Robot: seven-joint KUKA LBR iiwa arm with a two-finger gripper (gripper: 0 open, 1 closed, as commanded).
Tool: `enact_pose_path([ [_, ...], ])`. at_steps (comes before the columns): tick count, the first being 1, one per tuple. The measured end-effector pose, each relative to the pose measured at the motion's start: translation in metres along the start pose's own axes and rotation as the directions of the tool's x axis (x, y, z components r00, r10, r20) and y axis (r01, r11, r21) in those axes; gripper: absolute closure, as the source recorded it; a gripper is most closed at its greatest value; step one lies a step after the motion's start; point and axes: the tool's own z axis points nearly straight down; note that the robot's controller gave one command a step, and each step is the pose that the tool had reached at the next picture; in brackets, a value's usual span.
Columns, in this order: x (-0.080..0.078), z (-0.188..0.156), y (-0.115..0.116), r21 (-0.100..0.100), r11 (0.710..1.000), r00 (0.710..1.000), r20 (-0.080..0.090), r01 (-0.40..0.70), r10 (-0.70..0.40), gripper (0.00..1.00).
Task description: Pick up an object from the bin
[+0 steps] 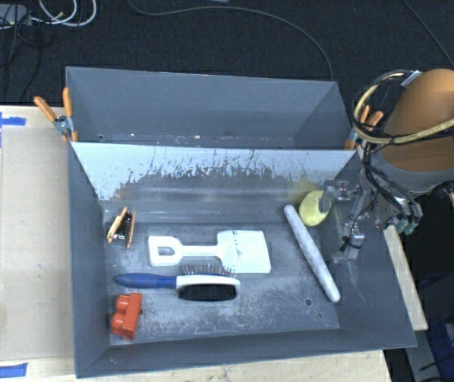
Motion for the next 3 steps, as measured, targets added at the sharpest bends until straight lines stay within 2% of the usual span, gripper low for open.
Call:
enact_pose_path([
  [1, -0.001, -0.005, 0.0, 0.001, 1.0, 1.0, 0.008, 0.003, -0.003, 0.0],
  [2, -0.009, 0.065, -0.014, 0.0, 0.996, 0.996, 0.008, -0.087, 0.087, 0.0],
  [3, -0.01, 0.086, -0.024, -0.001, 0.989, 0.989, 0.001, -0.149, 0.149, 0.0],
])
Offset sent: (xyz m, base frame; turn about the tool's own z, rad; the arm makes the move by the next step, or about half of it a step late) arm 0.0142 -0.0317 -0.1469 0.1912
